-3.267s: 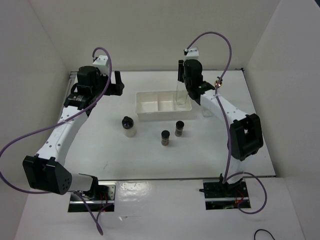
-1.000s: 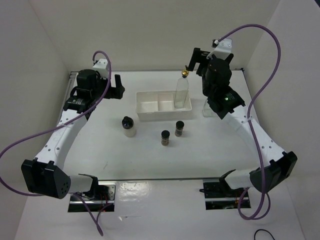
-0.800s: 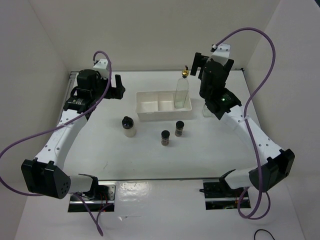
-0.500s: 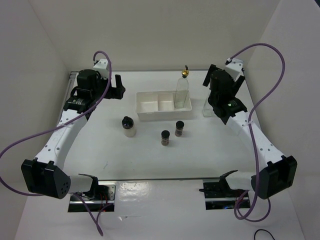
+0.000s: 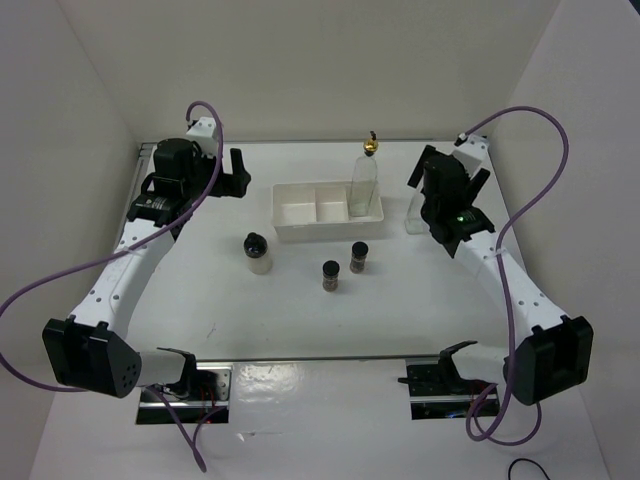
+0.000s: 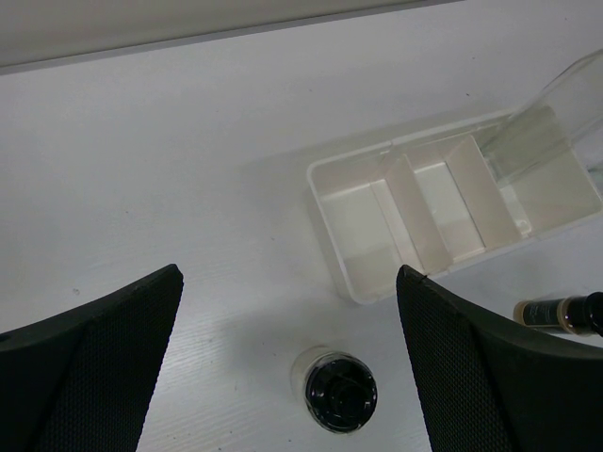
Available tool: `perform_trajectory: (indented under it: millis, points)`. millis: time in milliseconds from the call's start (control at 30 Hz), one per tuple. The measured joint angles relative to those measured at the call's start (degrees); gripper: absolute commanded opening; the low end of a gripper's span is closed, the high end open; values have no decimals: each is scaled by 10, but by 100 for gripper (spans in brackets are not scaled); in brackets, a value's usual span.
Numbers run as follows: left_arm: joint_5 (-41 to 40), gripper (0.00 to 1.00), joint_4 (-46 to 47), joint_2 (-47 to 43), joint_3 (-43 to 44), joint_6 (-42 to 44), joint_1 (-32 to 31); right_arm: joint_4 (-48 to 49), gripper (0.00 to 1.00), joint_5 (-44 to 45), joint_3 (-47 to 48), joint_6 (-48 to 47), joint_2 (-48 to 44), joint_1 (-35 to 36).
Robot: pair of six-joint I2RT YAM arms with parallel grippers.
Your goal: Organize the condiment bottles
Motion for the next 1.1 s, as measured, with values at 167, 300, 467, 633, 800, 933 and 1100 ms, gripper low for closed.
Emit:
perform_trajectory:
  millis: [167,300,467,633,800,933,1100]
  points:
    - [0,100,2,2,0,0,0,25,98,-6,-18,-9,2,-8]
    - [-1,100,4,10,0,0,0,49,98,-21,-30,-23,4,-15]
    - [-1,100,4,20,0,1,0,82,98,-38,-48,-39,16,-27]
    - [-4,100,5,30,1,1,0,103,98,-57,-50,-51,42,-42]
    - [-8,100,6,42,5,2,0,126,98,-66,-49,-65,67,-49]
    - [-9,100,6,54,13,2,0,139,98,-75,-49,-76,86,-54]
    - [-10,100,6,67,24,2,0,157,98,-83,-42,-92,108,-56]
